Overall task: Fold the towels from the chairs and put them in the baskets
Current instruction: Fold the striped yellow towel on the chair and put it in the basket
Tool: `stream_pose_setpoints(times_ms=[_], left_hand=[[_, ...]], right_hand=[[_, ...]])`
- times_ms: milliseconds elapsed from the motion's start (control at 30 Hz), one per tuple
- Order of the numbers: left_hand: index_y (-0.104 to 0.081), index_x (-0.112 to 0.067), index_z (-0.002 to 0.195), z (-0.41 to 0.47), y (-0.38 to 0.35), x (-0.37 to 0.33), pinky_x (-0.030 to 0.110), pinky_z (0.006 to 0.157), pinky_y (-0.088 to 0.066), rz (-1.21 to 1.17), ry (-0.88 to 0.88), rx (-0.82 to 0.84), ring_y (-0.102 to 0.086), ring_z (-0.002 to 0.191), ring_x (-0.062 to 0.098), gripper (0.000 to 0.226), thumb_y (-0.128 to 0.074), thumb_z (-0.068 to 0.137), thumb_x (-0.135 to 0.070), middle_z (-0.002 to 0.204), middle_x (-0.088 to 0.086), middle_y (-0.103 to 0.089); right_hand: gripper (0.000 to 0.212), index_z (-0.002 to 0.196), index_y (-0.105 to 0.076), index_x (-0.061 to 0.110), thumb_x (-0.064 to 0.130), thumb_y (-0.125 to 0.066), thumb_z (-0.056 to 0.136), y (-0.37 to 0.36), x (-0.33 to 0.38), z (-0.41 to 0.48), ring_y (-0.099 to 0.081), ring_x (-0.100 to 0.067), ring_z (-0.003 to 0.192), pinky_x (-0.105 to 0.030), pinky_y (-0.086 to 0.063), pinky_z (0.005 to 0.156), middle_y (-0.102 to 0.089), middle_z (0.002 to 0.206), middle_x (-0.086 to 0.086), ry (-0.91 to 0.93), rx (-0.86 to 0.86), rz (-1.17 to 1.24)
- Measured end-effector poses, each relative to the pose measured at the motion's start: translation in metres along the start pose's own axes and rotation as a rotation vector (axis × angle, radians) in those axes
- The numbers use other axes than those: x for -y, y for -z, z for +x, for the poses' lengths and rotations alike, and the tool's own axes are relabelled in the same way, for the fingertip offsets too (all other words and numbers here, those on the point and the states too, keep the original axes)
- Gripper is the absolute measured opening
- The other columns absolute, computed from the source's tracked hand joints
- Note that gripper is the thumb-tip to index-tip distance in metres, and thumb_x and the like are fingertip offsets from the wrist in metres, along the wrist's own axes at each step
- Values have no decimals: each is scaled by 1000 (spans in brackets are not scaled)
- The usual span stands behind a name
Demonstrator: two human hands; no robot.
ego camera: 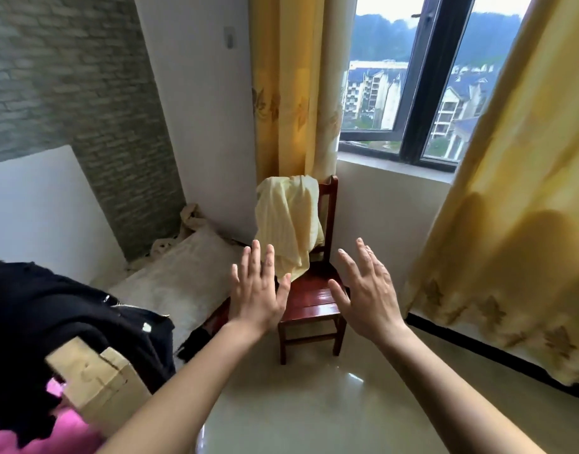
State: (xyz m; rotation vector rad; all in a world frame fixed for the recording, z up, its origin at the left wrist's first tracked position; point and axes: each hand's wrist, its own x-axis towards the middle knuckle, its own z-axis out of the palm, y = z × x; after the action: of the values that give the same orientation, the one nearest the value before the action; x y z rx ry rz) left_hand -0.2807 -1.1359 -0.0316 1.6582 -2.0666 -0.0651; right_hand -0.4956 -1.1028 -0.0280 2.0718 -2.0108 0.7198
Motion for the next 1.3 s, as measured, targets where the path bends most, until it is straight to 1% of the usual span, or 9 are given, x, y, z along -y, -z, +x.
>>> stream_pose_setpoints(times_ms=[133,267,467,633,733,867,1167,1233,1300], left_hand=[[-3,-20,158,91,-50,6,49,122,-3,36,-16,117,6,152,23,81,-4,89,-62,165,8,6],[0,-21,157,174,-95,17,48,123,-2,81,-40,151,9,152,23,83,1,87,-64,165,7,9],[-2,-19,157,320,-156,36,49,123,-6,107,1,156,7,152,24,87,3,85,-67,165,8,7],[-2,-20,158,428,-186,59,44,122,-6,82,67,200,6,152,21,87,2,85,-68,165,6,7],[-2,-22,158,466,-197,74,45,121,-7,-29,180,265,6,152,20,76,-14,96,-64,165,3,8],[-6,-20,158,537,-229,111,44,122,-6,-200,324,303,2,152,23,70,-29,101,-53,166,3,3],[-16,-15,157,701,-314,185,43,119,-15,-558,568,407,-11,151,26,69,-32,102,-52,164,11,-14],[-20,-15,156,726,-335,200,43,117,-21,-604,643,501,-19,148,30,70,-38,100,-54,162,12,-18],[-32,-16,152,744,-353,217,43,114,-30,-675,712,692,-35,141,32,73,-43,95,-61,157,11,-33]], right_hand=[[65,149,-44,17,47,-60,93,-44,-42,69,-31,-35,147,-48,-31,117,-25,162,-19,-89,23,3],[65,150,-43,18,48,-57,94,-98,-80,139,-30,-35,147,-47,-31,117,-24,162,-18,-129,57,20],[71,148,-45,15,57,-35,91,-180,-125,282,-36,-37,144,-47,-35,115,-28,160,-21,-146,116,75],[64,149,-43,16,51,-46,95,-226,-145,416,-35,-36,145,-45,-34,115,-30,159,-21,-99,157,95],[62,151,-39,19,50,-46,97,-249,-145,469,-30,-34,147,-42,-29,118,-26,161,-19,-85,206,114],[65,149,-39,22,56,-38,94,-290,-144,531,-31,-29,147,-41,-32,117,-31,160,-13,-109,232,125],[61,150,-39,20,54,-43,100,-384,-150,622,-28,-26,147,-38,-28,118,-32,159,-10,-467,301,164],[61,149,-40,20,55,-41,99,-399,-148,640,-30,-25,146,-39,-31,116,-34,158,-7,-553,327,164],[62,148,-40,19,58,-38,99,-414,-145,653,-34,-26,142,-42,-35,114,-38,154,-7,-640,358,173]])
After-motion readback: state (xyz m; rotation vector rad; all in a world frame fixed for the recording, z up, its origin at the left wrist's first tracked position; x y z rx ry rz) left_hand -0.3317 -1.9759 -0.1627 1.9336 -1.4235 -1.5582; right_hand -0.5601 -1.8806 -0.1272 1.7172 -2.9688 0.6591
